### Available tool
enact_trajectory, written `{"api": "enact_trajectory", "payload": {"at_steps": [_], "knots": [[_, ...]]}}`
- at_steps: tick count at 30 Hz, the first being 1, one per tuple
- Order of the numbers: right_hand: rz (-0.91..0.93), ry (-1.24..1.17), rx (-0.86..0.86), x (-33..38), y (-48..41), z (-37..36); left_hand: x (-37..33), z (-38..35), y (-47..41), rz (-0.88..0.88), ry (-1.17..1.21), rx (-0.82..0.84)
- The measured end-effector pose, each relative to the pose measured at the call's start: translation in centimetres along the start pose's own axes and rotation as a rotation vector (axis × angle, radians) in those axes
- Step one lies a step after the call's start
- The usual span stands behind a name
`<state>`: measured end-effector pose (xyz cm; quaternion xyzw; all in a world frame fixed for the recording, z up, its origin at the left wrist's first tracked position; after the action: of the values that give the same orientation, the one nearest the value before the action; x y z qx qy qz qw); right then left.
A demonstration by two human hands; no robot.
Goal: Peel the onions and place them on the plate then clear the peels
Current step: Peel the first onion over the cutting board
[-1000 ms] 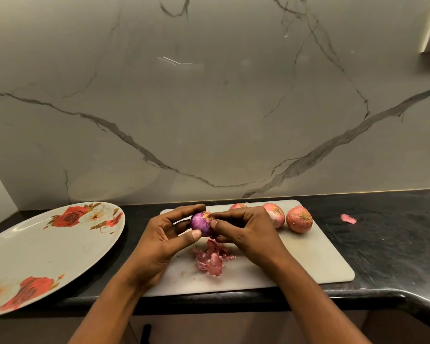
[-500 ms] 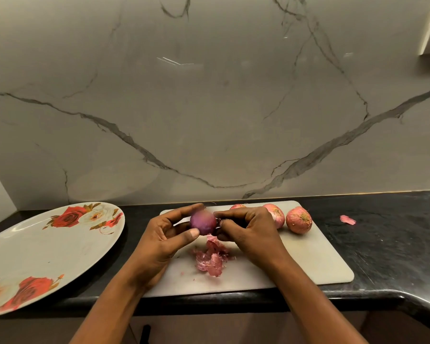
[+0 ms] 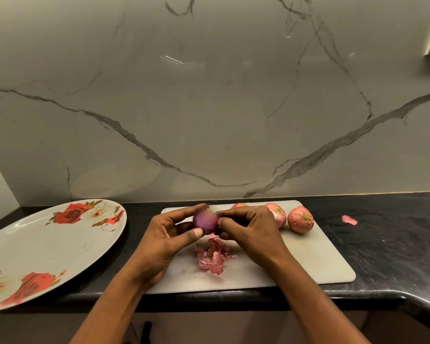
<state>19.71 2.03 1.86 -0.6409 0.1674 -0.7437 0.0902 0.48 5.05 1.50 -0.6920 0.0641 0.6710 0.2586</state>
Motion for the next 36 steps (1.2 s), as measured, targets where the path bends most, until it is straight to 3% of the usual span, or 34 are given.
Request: {"api": "enact_trajectory", "payload": {"at_steps": [22, 36], "knots": [[-0.028, 0.003, -0.041, -0.06, 0.17, 0.05, 0.18, -0.20, -0.26, 0.009, -0.004, -0.022], [0.002, -0.009, 0.037, 0.26, 0.25, -0.17, 0.20, 0.11, -0.31, 0.006, 0.034, -0.074]]}}
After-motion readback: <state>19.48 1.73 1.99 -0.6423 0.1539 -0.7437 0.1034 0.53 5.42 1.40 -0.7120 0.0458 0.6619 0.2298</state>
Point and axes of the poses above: each hand's wrist, its own y-axis away from the middle knuckle, its own z-axis out of the back of the hand, x = y × z, the point moved 6 cm from there along -y, towards the middle knuckle, and after that the axes turned 2 degrees about -y, right-handed, at the moved point
